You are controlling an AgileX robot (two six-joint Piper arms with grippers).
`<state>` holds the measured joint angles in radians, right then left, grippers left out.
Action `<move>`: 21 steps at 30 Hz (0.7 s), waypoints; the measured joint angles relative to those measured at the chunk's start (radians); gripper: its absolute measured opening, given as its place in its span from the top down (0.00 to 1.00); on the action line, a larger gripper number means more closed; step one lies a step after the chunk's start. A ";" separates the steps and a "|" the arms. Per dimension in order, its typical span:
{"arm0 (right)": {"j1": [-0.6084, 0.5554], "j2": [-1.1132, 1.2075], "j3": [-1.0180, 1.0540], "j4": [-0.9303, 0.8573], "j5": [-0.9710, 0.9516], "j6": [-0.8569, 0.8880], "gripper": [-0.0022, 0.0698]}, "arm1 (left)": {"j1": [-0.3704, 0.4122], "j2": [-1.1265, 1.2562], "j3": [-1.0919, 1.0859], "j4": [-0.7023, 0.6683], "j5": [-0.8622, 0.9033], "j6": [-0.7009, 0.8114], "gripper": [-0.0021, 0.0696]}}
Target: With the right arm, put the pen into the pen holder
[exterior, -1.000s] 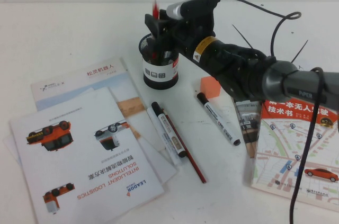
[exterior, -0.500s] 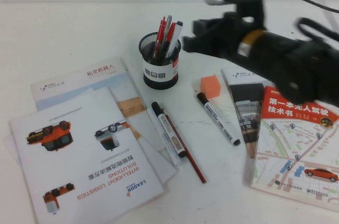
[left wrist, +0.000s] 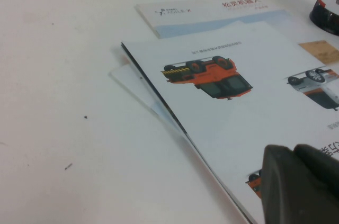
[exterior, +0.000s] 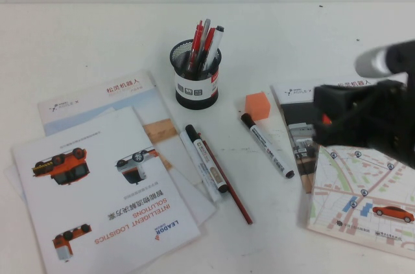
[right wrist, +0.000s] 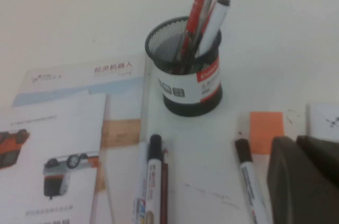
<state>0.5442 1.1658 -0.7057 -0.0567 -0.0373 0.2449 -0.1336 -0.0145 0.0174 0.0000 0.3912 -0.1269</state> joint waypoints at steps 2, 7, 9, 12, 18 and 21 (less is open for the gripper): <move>-0.002 -0.056 0.036 -0.020 0.001 -0.002 1.00 | 0.000 0.000 0.000 0.000 0.000 0.000 0.97; -0.002 -0.210 0.089 -0.067 0.049 -0.004 1.00 | 0.000 0.000 0.000 0.000 0.000 0.000 0.97; -0.004 -0.270 0.103 -0.073 0.124 -0.004 1.00 | 0.000 0.000 0.000 0.000 0.000 0.000 0.97; -0.040 -0.384 0.146 -0.074 0.221 -0.004 1.00 | 0.000 0.000 0.000 0.000 0.000 0.000 0.97; -0.210 -0.656 0.338 -0.071 0.231 -0.004 1.00 | 0.000 0.000 0.000 0.000 0.000 0.000 0.97; -0.300 -0.797 0.449 -0.048 0.213 -0.004 1.00 | 0.000 0.000 0.000 0.000 0.000 0.000 0.97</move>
<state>0.2437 0.3690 -0.2568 -0.1052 0.1754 0.2412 -0.1336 -0.0145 0.0174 0.0000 0.3912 -0.1269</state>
